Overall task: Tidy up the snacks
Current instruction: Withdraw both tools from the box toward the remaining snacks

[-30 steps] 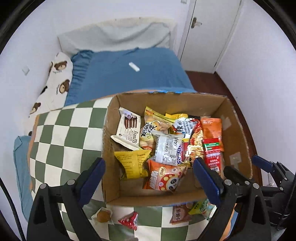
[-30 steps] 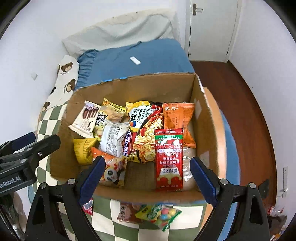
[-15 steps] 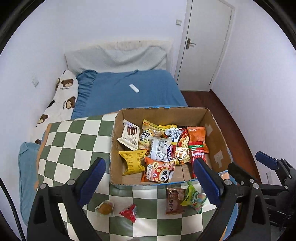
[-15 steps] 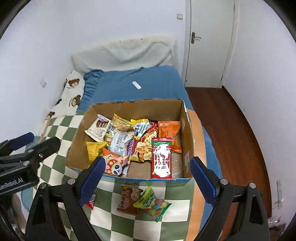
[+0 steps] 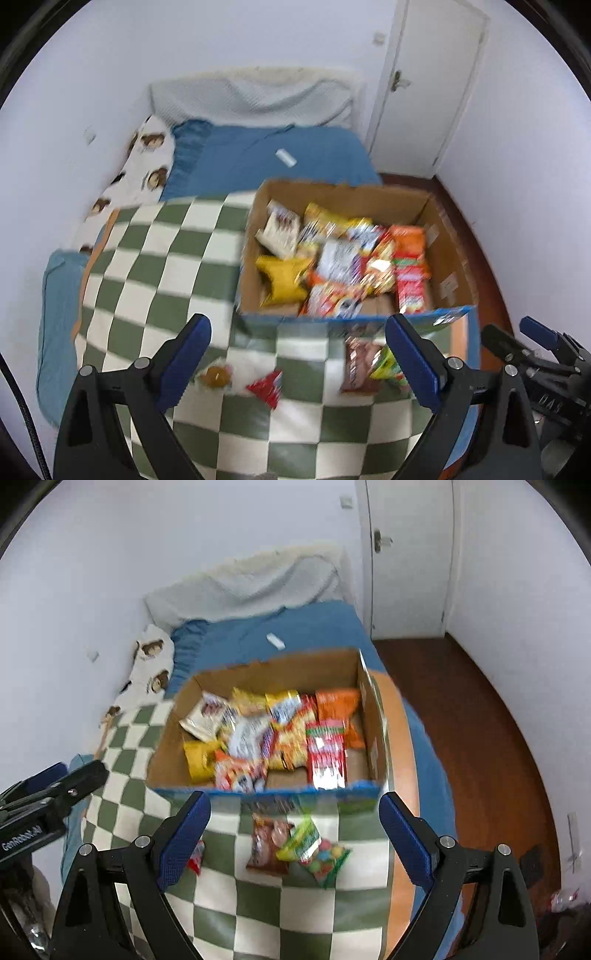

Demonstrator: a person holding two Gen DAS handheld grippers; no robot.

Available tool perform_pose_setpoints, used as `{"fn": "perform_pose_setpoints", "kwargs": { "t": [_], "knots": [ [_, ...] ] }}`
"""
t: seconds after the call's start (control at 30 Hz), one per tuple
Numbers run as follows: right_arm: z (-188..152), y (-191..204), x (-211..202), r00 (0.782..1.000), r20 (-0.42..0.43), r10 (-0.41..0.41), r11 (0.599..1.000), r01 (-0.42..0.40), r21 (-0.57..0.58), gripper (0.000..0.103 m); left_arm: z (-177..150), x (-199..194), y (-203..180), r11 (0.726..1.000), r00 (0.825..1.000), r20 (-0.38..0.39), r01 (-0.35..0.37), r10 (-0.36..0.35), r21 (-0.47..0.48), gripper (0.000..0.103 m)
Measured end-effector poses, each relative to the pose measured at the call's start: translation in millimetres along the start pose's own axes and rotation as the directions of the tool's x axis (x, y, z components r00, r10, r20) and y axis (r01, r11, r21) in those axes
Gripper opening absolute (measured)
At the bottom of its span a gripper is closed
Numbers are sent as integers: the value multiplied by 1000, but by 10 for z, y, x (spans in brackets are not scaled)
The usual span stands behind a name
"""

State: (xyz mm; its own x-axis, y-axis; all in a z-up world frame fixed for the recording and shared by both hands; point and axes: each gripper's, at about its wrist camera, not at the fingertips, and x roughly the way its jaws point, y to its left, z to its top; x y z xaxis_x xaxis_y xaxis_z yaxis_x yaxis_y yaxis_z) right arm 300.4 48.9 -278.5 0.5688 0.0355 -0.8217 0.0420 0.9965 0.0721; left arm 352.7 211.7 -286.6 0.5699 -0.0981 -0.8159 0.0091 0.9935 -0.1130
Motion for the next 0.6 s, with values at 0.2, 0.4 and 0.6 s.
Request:
{"fn": "perform_pose_setpoints", "kwargs": {
  "t": [0.2, 0.4, 0.6],
  "knots": [
    [-326, -215, 778, 986, -164, -1, 1000, 3, 9, 95, -393, 615, 203, 999, 983, -177, -54, 52, -7, 97],
    [-602, -228, 1695, 943, -333, 14, 992, -56, -117, 95, -777, 1164, 348, 997, 937, -343, -77, 67, -16, 97],
    [-703, -195, 2116, 916, -401, -24, 982, -53, -180, 88, -960, 1389, 290, 998, 914, -402, -66, 57, -8, 97]
  ]
}}
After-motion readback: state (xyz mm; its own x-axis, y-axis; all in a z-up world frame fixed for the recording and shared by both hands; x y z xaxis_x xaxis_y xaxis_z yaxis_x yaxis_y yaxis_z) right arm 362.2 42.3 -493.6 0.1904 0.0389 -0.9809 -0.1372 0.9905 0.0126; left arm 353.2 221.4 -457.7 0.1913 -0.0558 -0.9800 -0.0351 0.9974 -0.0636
